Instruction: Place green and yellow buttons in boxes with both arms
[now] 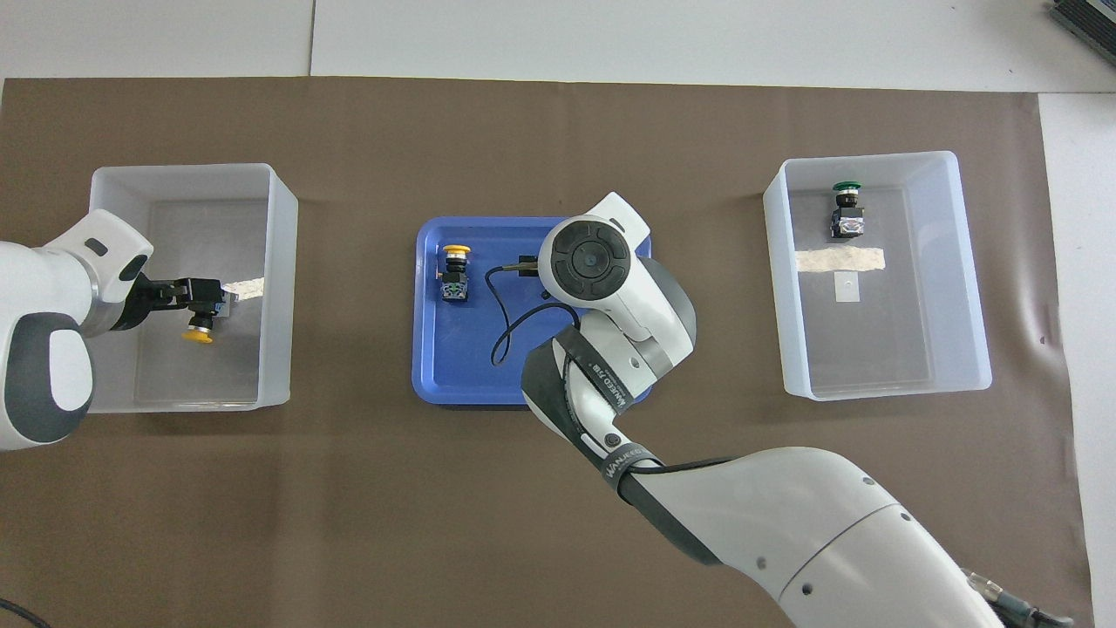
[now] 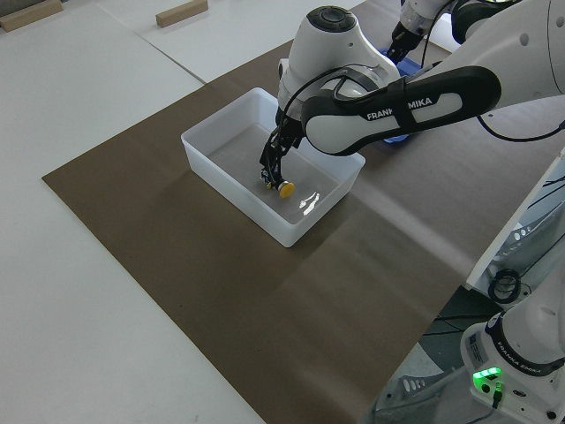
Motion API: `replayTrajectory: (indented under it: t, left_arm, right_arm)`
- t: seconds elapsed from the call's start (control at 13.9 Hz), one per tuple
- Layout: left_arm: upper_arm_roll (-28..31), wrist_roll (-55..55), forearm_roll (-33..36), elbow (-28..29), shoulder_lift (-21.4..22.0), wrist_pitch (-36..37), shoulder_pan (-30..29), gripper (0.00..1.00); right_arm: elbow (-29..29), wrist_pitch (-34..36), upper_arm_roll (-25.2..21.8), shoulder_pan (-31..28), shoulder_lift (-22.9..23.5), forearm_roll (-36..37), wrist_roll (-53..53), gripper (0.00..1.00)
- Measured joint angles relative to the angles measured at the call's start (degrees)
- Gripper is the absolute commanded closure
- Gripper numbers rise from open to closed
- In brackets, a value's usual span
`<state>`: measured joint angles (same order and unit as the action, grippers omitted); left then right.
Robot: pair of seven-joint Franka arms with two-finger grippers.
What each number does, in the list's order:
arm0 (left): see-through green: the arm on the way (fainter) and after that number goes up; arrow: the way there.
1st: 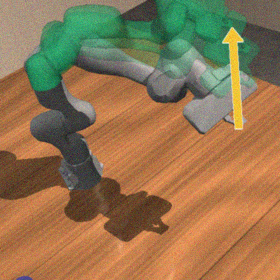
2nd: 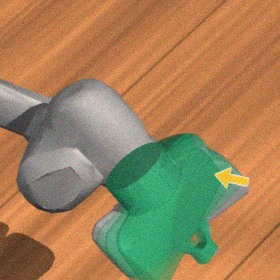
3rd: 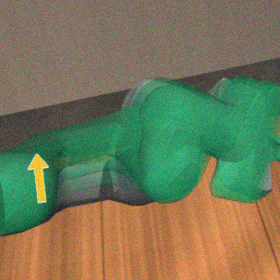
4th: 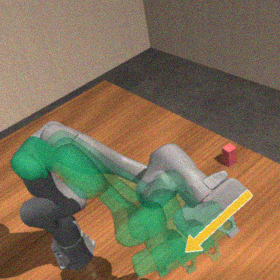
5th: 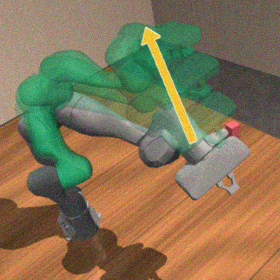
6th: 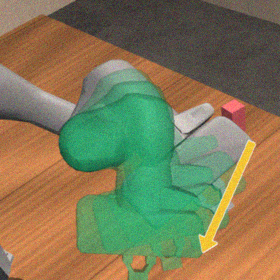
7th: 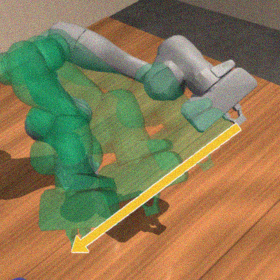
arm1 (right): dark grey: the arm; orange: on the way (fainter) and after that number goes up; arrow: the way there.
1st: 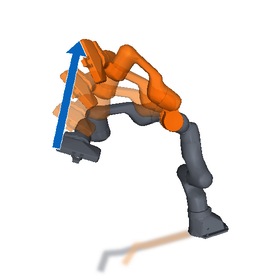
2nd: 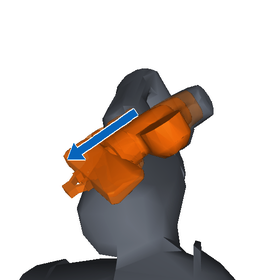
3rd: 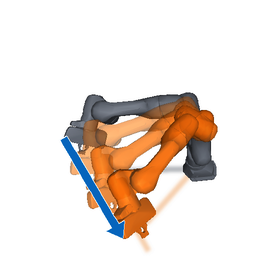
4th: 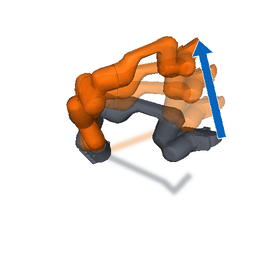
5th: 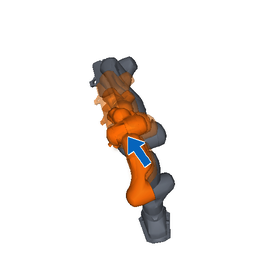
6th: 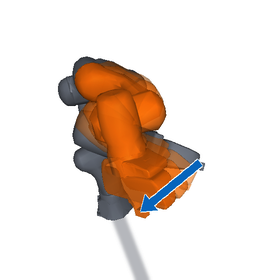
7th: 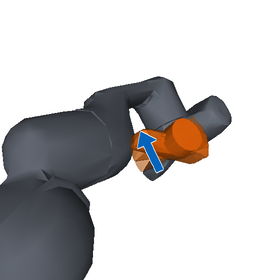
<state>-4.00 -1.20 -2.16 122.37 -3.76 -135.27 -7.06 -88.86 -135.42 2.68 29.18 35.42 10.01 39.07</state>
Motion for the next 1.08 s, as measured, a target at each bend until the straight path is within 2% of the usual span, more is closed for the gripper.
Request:
replayTrajectory:
  t: [0.22,0.5,0.65,0.86,1.08]
  left_arm:
    - [-0.2,0.2,0.0,-10.3,1.1,10.9,1.0,0.0]
    - [-0.4,9.3,-0.3,-20.7,0.3,19.2,6.2,0.0]
    - [-0.5,16.6,-0.4,-23.0,-1.1,19.1,11.4,0.0]
    - [-0.6,27.3,-0.3,-23.2,-5.4,13.4,18.9,0.0]
    - [-0.5,29.5,-0.3,-23.2,-10.1,9.0,21.3,0.0]
  right_arm:
    - [0.6,0.9,-0.2,-0.7,-1.8,0.0,0.0,1.0]
    - [-0.8,8.1,-0.4,-6.7,-10.9,0.0,-1.5,1.0]
    - [-2.7,9.4,-0.4,-10.7,-14.5,0.0,-5.4,1.0]
    - [-4.5,11.6,-0.4,-15.2,-17.2,0.0,-10.2,1.0]
    - [-6.5,11.7,-0.4,-20.0,-18.3,0.0,-16.7,1.0]
